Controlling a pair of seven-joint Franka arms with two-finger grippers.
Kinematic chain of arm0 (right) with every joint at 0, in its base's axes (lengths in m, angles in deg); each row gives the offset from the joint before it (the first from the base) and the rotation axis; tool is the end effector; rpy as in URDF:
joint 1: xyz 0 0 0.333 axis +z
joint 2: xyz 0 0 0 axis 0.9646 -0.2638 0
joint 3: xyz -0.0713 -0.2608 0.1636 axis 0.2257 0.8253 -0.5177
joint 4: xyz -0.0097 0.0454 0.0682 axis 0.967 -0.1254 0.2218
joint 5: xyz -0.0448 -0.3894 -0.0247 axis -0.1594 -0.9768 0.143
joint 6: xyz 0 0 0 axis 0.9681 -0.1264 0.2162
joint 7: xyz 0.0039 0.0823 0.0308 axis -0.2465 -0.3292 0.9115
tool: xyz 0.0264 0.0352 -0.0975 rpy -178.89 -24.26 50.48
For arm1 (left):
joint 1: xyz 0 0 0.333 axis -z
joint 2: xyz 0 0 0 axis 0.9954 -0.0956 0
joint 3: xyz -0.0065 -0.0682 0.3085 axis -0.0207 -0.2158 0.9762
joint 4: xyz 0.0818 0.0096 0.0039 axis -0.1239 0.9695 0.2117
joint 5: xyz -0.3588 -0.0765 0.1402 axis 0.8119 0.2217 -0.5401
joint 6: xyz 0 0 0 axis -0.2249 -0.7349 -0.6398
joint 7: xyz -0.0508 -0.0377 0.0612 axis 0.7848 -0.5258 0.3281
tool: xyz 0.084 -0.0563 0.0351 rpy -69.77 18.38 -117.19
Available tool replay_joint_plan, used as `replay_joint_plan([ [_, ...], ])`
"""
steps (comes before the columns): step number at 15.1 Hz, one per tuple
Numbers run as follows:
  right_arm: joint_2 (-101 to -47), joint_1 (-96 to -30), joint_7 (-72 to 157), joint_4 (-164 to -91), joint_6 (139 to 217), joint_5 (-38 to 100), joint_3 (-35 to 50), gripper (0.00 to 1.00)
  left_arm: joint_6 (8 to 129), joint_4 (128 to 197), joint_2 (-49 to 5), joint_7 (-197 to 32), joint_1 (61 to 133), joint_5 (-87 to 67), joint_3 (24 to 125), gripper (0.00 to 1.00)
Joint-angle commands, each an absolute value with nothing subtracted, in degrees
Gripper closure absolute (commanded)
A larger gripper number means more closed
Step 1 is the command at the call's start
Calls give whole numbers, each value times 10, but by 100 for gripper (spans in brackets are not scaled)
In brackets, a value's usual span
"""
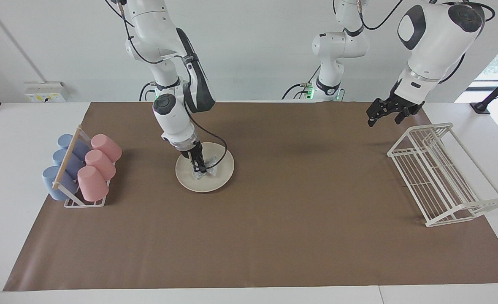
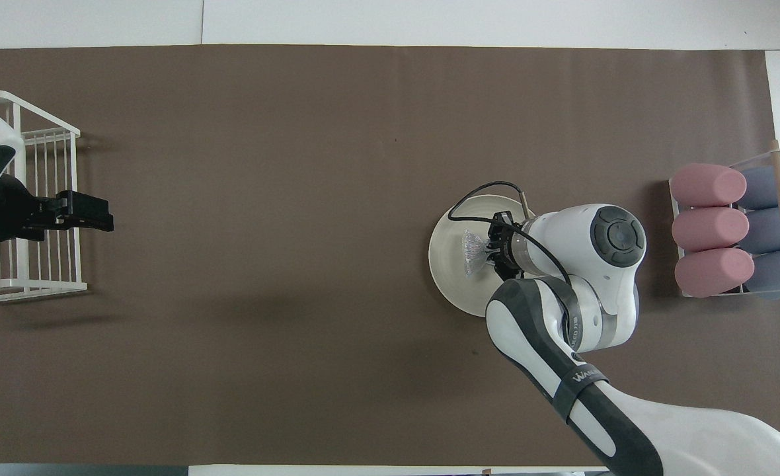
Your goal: Wipe plate with sponge
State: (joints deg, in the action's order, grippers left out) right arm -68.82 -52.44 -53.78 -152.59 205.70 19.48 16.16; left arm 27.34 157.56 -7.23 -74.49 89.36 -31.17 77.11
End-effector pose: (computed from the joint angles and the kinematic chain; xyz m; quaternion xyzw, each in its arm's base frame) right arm 0.5134 0.1944 0.2973 -0.7500 0.6515 0.0510 0.1018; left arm 0.5277 -0.0550 0.5709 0.9991 0.0251 -0.0149 0.0305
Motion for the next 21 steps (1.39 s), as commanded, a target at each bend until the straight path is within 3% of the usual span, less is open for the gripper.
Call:
replay_joint_plan([
  [1,-709,-477,-619,-1531,2102,216,157,100,276,1573,-73,-755,888,-277,769,0],
  [4,-710,-480,-626,-1530,2111,215,158,100,276,1573,-73,-765,889,-260,768,0],
  [8,-659,-512,-540,-1484,1971,205,163,100,276,1579,-72,-765,874,-198,769,0],
  [12,-636,-517,-572,-1360,1768,161,162,100,277,1606,-68,-758,852,-55,769,0],
  [18,-640,-453,-686,-1245,1652,119,157,100,320,1678,-62,-691,861,181,765,0],
  [21,-657,-439,-706,-1186,1591,104,156,100,350,1707,-81,-622,899,278,765,0],
])
